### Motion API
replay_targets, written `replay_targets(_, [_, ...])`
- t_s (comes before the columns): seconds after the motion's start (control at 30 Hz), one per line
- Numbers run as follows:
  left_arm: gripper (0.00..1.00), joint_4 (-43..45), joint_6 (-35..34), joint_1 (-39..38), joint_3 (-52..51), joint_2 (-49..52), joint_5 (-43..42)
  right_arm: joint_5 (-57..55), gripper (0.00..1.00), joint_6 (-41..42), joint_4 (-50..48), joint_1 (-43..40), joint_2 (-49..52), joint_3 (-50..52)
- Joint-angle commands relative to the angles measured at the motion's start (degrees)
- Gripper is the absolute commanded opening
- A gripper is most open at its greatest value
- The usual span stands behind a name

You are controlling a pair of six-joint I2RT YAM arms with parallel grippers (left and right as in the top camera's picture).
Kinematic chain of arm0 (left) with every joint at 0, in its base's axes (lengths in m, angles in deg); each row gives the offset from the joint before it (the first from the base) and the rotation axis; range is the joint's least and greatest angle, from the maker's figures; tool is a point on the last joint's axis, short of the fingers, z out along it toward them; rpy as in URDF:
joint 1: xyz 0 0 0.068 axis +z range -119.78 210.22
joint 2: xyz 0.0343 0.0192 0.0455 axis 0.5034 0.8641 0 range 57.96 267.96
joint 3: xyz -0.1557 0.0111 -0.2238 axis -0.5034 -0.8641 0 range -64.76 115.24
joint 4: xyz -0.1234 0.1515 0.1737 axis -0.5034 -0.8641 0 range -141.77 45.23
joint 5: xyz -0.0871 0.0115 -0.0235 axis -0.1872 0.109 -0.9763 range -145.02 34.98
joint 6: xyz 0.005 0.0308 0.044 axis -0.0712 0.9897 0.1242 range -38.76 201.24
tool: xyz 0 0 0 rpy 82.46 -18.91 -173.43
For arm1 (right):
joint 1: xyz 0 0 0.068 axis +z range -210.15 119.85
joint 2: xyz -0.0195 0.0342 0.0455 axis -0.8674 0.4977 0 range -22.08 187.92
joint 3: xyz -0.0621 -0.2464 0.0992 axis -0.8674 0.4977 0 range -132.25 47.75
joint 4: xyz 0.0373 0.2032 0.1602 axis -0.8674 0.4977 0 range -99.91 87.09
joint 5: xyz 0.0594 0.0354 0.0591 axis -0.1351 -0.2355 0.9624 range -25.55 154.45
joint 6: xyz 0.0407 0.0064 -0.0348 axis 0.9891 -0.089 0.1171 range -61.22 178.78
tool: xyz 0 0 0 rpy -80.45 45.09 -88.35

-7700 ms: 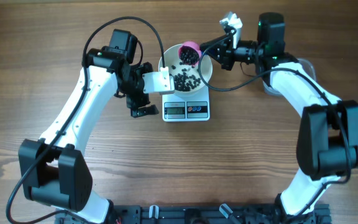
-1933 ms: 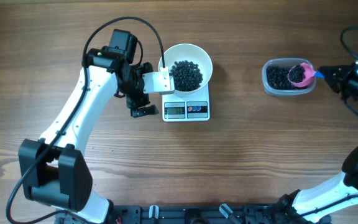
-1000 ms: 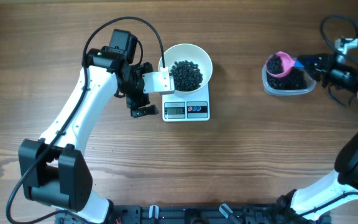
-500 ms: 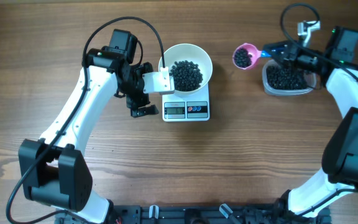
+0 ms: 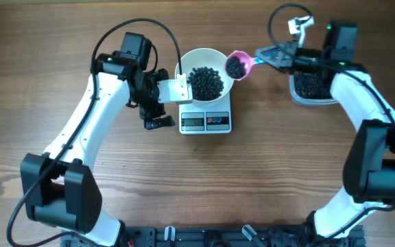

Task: Scoop item into bowl and weigh 150g on scale
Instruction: 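Carry the filled scoop over the white bowl and tip it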

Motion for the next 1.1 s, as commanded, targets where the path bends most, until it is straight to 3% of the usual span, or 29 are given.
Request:
replay_targets(0.0, [1.0, -0.04, 0.87, 0.37, 0.0, -0.72, -0.7, 1.62, 0.04, -0.33, -3.37, 3.34, 0.85, 0.17])
replay_targets(0.13, [1.0, -0.04, 0.87, 0.37, 0.0, -0.72, -0.7, 1.01, 0.04, -5.03, -7.56, 6.21, 0.85, 0.17])
replay_targets(0.37, [1.0, -0.04, 0.87, 0.37, 0.0, -0.72, -0.7, -10.21, 0.04, -17.33, -7.78, 9.84, 0.85, 0.17])
replay_targets(0.73, [1.0, -0.04, 0.87, 0.37, 0.0, -0.72, -0.7, -16.24, 0.04, -50.69, -7.63, 13.99, 0.85, 0.17])
replay_targets(0.87, [1.0, -0.04, 0.87, 0.37, 0.0, -0.72, -0.7, -14.23, 0.04, -56.54, -9.53, 14.16, 0.26, 0.13])
replay_targets(1.07, [1.0, -0.04, 0.87, 0.37, 0.0, -0.72, -0.7, -13.7, 0.04, -57.66, -10.14, 14.16, -4.83, 0.11])
